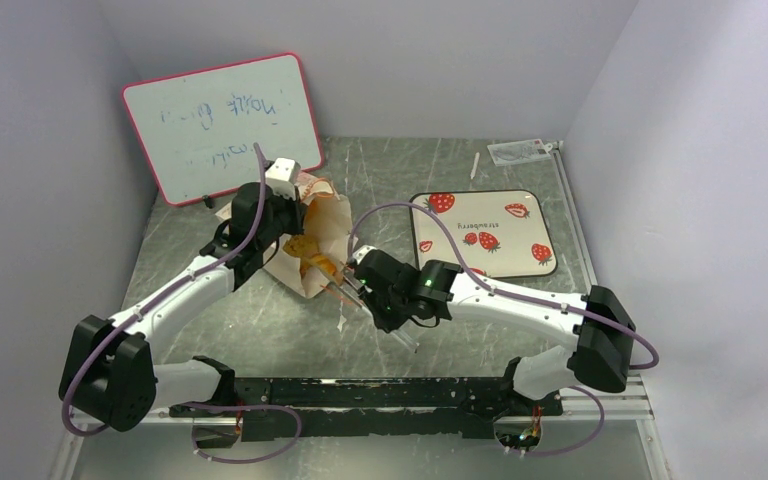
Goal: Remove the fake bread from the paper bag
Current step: Take out the fake bread from the paper bag, then place the fake bread in the container.
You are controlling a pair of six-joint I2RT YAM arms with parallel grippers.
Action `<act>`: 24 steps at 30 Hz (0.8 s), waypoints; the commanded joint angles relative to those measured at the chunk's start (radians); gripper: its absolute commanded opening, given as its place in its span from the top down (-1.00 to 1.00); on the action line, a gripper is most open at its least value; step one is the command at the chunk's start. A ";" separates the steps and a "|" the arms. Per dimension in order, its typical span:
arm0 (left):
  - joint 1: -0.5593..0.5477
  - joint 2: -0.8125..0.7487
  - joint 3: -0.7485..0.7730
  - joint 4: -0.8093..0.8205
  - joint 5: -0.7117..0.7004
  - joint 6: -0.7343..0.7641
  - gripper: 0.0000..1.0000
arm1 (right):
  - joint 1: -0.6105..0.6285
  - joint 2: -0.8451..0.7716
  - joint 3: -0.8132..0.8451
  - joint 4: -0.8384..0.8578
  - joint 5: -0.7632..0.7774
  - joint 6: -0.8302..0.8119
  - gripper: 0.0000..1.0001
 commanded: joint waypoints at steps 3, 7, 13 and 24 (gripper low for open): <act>0.000 -0.046 0.005 0.003 -0.035 -0.001 0.86 | 0.002 -0.030 0.079 -0.043 0.109 0.033 0.89; 0.001 -0.054 0.010 -0.007 -0.055 0.001 0.86 | -0.006 -0.050 0.133 -0.100 0.212 0.062 0.91; 0.002 -0.050 0.025 -0.013 -0.088 -0.013 0.86 | -0.009 -0.071 0.201 -0.215 0.324 0.151 0.96; 0.016 -0.039 0.064 -0.042 -0.143 -0.033 0.86 | -0.008 -0.145 0.182 -0.368 0.428 0.375 1.00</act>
